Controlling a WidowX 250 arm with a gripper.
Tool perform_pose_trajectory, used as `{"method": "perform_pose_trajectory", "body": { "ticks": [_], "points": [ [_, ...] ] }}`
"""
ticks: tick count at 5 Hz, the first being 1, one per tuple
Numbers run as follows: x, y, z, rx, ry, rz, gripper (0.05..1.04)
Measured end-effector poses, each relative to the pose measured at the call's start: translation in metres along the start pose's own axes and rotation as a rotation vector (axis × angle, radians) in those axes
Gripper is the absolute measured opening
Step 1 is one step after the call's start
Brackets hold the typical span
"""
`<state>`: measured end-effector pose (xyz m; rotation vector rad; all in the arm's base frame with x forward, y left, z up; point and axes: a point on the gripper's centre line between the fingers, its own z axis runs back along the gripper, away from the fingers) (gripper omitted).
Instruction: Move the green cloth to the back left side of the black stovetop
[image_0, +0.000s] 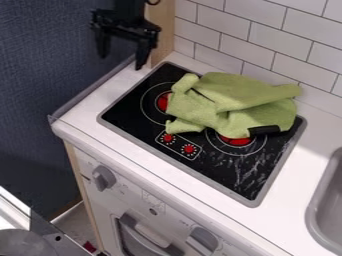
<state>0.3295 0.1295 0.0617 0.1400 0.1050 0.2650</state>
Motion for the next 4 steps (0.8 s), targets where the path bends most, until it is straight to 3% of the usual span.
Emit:
{"method": "perform_pose_trajectory", "body": {
  "ticks": [1,2,3,4],
  "points": [
    [-0.002,-0.039,0.017,0.032,-0.055,-0.062,1.001],
    [-0.002,-0.089,0.028,0.007,-0.092,-0.162,1.001],
    [-0.004,-0.138,0.029,-0.049,-0.102,-0.245,1.001],
    [-0.004,-0.167,0.023,-0.068,-0.135,-0.303,1.001]
  ]
}}
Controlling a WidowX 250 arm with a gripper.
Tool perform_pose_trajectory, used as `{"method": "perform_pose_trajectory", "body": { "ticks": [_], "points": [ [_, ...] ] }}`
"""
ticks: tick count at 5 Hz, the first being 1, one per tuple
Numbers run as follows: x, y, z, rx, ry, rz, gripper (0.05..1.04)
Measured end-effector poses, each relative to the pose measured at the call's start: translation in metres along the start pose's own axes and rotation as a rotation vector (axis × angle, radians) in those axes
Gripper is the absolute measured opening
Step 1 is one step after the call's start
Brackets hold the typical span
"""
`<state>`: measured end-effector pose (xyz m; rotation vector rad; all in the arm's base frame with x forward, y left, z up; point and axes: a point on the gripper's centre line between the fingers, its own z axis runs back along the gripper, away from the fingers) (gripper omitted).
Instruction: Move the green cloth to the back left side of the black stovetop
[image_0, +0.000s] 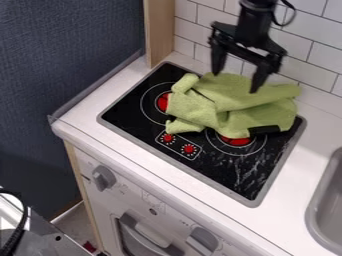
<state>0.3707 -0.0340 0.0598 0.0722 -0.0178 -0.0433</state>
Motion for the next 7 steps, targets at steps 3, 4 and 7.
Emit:
{"method": "perform_pose_trajectory", "body": {
  "ticks": [3,4,7],
  "points": [
    [0.030,-0.015,-0.043,0.023,-0.047,-0.002,1.001],
    [0.038,-0.014,-0.048,0.060,-0.056,-0.012,1.001],
    [0.039,-0.005,-0.074,0.127,-0.090,0.006,0.651]
  ]
}}
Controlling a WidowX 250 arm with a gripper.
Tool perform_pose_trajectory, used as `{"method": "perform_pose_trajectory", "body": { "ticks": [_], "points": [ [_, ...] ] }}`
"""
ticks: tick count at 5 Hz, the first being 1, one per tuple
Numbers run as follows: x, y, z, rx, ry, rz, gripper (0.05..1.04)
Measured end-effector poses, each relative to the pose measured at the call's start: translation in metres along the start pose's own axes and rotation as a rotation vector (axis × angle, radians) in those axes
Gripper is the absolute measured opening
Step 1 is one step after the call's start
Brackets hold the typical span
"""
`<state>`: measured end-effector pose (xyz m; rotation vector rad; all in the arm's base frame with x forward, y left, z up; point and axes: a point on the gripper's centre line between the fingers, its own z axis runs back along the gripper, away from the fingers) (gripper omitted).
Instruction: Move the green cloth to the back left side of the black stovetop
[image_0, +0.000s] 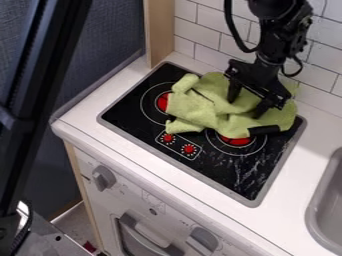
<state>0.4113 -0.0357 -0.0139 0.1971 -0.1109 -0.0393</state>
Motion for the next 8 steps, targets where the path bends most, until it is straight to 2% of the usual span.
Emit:
{"method": "perform_pose_trajectory", "body": {
  "ticks": [1,2,3,4,5,6,7,8],
  "points": [
    [-0.005,0.003,-0.003,0.022,0.000,0.007,0.351],
    [-0.006,0.007,0.007,0.028,-0.034,0.007,0.144],
    [-0.003,0.011,0.007,0.044,-0.053,0.005,0.052],
    [-0.008,0.014,0.005,0.057,-0.043,0.001,0.051],
    [0.000,0.035,0.036,0.099,-0.023,0.004,0.051],
    [0.009,0.061,0.046,0.131,-0.023,-0.035,0.051],
    [0.011,0.099,0.045,0.127,-0.013,-0.055,0.051],
    [0.036,0.126,0.060,0.053,-0.083,-0.271,0.051]
  ]
}}
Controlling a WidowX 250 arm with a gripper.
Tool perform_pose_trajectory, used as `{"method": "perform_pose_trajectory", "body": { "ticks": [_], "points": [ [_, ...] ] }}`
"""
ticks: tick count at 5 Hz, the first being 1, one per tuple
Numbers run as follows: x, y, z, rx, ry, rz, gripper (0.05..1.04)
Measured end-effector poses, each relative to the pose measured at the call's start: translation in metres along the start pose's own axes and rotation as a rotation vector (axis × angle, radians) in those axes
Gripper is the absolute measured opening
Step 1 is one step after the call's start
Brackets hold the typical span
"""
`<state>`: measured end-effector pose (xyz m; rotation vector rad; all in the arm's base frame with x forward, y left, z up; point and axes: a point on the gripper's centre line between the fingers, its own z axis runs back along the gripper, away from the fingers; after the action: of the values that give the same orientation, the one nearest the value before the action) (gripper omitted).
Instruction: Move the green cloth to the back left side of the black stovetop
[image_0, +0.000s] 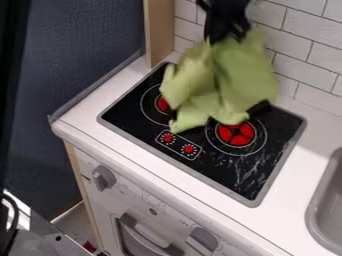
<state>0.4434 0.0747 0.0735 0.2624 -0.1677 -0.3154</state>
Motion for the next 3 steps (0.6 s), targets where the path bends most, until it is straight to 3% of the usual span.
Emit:
{"method": "perform_pose_trajectory", "body": {
  "ticks": [1,2,3],
  "points": [
    [0.000,0.011,-0.034,0.008,0.040,-0.061,0.051],
    [-0.009,0.024,-0.052,0.050,-0.007,-0.038,0.051],
    [-0.029,0.041,-0.042,0.093,-0.032,-0.042,0.051]
  ]
}}
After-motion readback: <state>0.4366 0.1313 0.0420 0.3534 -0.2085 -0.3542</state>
